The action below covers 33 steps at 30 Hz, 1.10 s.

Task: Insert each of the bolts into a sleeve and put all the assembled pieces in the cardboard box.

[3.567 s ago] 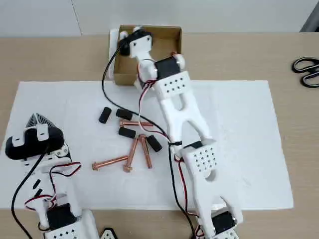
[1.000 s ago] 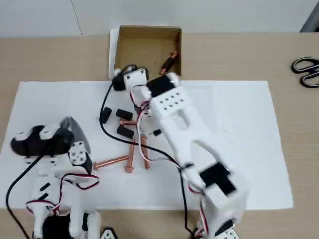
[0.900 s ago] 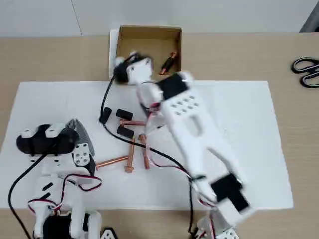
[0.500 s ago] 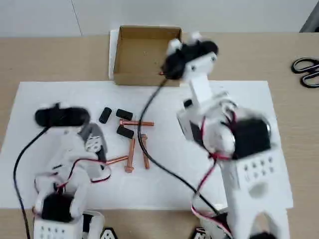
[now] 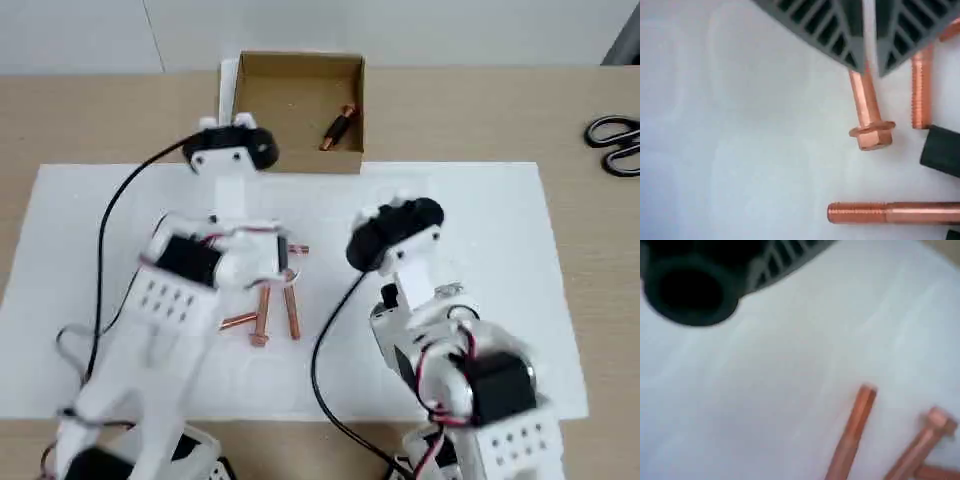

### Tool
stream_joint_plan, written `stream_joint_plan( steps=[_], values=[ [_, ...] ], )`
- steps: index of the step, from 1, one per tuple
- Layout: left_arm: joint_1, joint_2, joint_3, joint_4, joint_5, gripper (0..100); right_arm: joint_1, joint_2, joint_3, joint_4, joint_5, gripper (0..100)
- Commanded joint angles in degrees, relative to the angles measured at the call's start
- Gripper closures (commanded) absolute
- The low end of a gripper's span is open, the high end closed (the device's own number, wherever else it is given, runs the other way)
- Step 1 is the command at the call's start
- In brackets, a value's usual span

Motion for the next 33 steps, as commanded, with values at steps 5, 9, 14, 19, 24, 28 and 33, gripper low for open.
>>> stream_joint_plan(
  steps=[5, 9, 14, 19, 24, 28, 33],
  values=[
    [1.1, 20.1, -21.1, 16.1, 2.5, 98, 13.1, -20.0, 16.3, -18.7, 0.6, 99.2],
    [3.1, 27.8, -28.5, 22.2, 5.5, 96, 17.2, -27.1, 23.7, -24.7, 0.8, 99.2],
    [3.4, 32.9, -31.6, 22.2, 10.1, 96, 17.4, -30.7, 28.2, -26.1, 4.7, 99.2],
    [3.3, 36.3, -31.8, 22.1, 11.8, 96, 17.4, -30.6, 30.5, -26.1, 4.7, 99.1],
    [2.5, 41.1, -31.9, 22.1, 11.9, 96, 17.4, -30.9, 31.6, -26.1, 4.7, 98.9],
    [2.4, 44.0, -31.9, 22.0, 12.0, 96, 17.4, -31.0, 31.6, -26.1, 4.7, 99.1],
    [2.4, 44.3, -32.0, 22.0, 12.1, 86, 17.4, -30.9, 31.6, -25.9, 4.7, 99.1]
  ],
)
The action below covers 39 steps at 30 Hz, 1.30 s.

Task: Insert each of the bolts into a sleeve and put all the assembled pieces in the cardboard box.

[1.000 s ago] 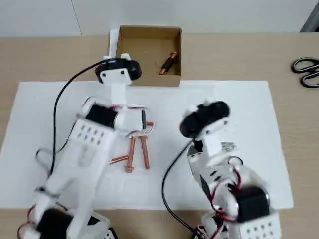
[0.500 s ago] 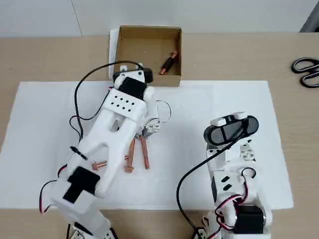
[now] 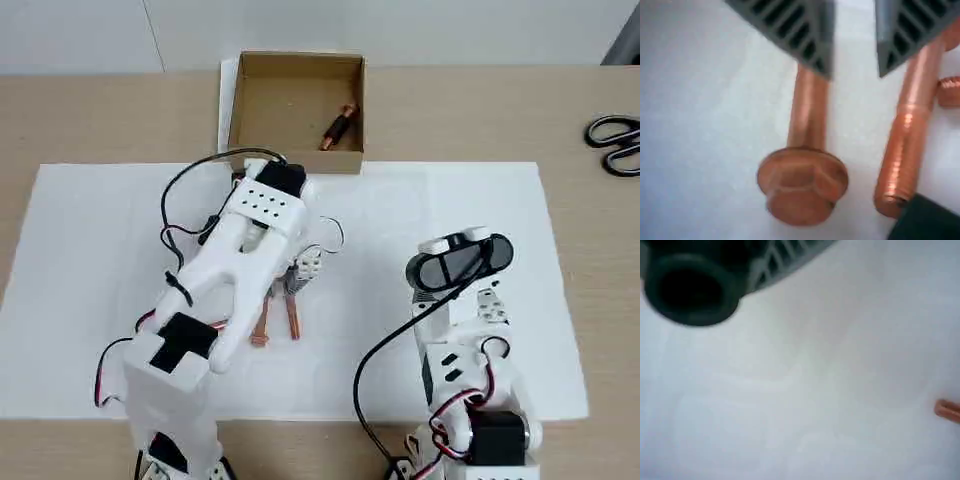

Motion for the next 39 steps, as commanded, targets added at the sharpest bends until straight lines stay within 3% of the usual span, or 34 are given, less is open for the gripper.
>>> stream_joint_plan(
  steps=[1, 5, 18, 26, 29, 33, 39],
  values=[
    [-0.2, -0.4, -2.7, 0.7, 1.1, 83, 0.3, -0.5, -0.4, -1.1, 0.5, 99.1],
    [0.0, -0.4, -2.7, 0.6, 2.4, 75, 0.3, -0.5, -0.4, -1.0, 0.5, 99.1],
    [-1.1, 5.7, -2.6, -9.1, 2.5, 75, 0.3, -0.3, -0.3, -0.9, 0.5, 99.1],
    [-0.9, 7.4, -2.6, -9.7, 5.3, 75, 0.3, -0.3, -0.3, -0.9, 0.5, 99.1],
    [-0.2, 7.0, -2.8, -9.8, 5.8, 81, 0.3, -0.3, -0.3, -0.9, 0.5, 99.1],
    [0.7, 7.5, -4.3, -9.8, 5.6, 99, 0.3, -0.3, -0.3, -0.9, 0.5, 99.1],
    [0.6, 6.9, -5.8, -11.9, 5.8, 99, 0.3, -0.3, -0.3, -0.9, 0.5, 99.1]
  ],
)
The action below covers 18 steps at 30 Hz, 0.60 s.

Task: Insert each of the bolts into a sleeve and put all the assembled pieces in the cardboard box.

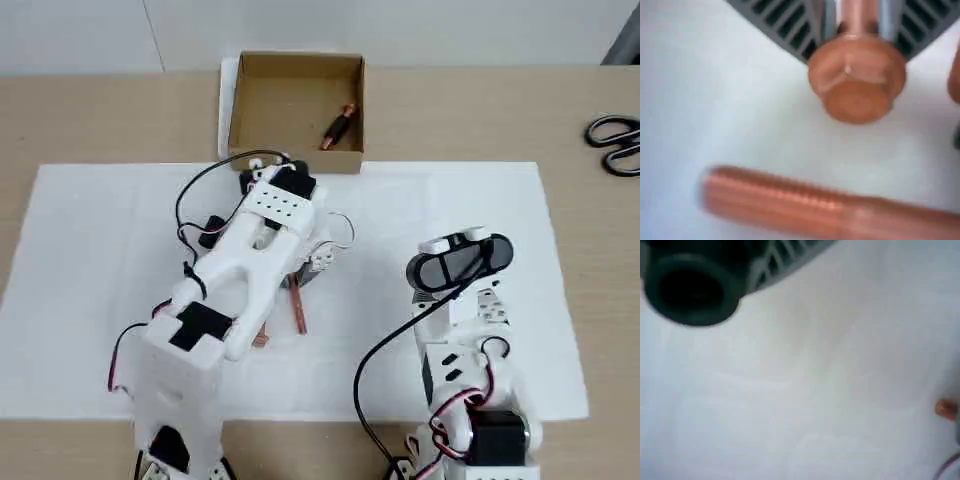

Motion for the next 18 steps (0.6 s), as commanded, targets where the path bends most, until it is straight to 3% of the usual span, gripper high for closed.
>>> stream_joint_plan(
  steps=[1, 9, 12, 18],
  values=[
    [-0.2, -1.0, -4.3, -1.8, 0.4, 99, 0.3, -0.3, -0.3, -0.9, 0.5, 99.1],
    [-0.2, -1.0, -33.5, 10.5, -2.6, 99, -0.1, -0.7, -0.3, -1.4, 0.5, 98.8],
    [-0.8, -1.4, -43.5, 11.3, -5.3, 99, -2.2, -0.7, -0.3, -1.4, 0.5, 98.9],
    [-0.6, -17.1, -41.7, 11.3, -11.3, 99, -10.5, -0.8, -0.2, -10.1, 0.4, 99.1]
  ],
)
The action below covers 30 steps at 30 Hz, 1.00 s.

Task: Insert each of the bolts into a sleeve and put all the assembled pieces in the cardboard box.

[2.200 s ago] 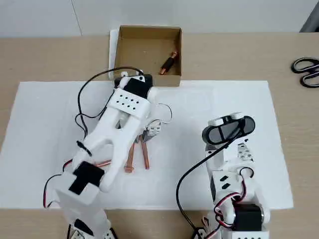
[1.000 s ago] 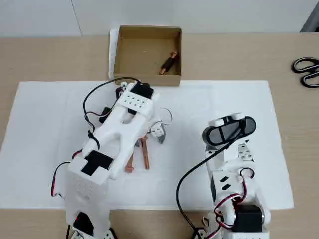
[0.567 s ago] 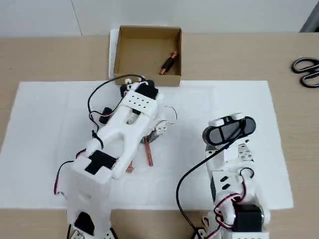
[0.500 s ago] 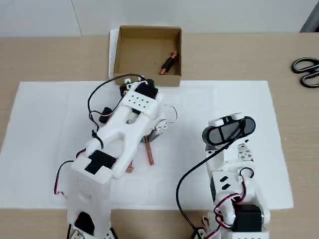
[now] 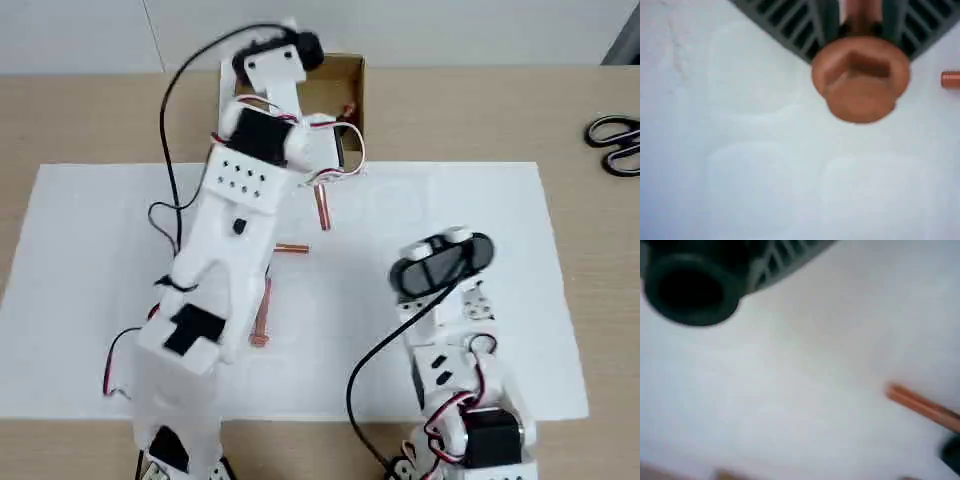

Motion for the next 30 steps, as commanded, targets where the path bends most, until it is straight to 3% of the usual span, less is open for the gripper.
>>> stream_joint_plan(
  steps=[1, 7, 11, 16, 26, 30],
  values=[
    [-0.1, -15.4, 2.7, 1.1, -2.6, 99, -3.6, -0.8, -0.3, -9.7, 0.4, 99.1],
    [2.9, -34.3, 20.7, 0.8, -5.8, 99, -5.0, -0.8, 4.0, -30.1, 0.4, 99.1],
    [3.2, -46.7, 27.6, -6.4, -9.5, 99, -5.1, -0.8, 10.5, -41.3, 0.3, 99.2],
    [3.3, -58.7, 43.1, -26.9, -13.3, 99, -5.2, -0.8, 16.0, -48.8, 0.2, 99.2],
    [7.0, -75.6, 88.1, -83.3, -17.5, 99, -11.7, -0.7, 18.4, -48.7, 0.0, 99.2],
    [12.4, -82.2, 100.7, -94.3, -22.8, 99, -13.6, -0.7, 20.2, -49.2, 0.0, 99.2]
  ],
)
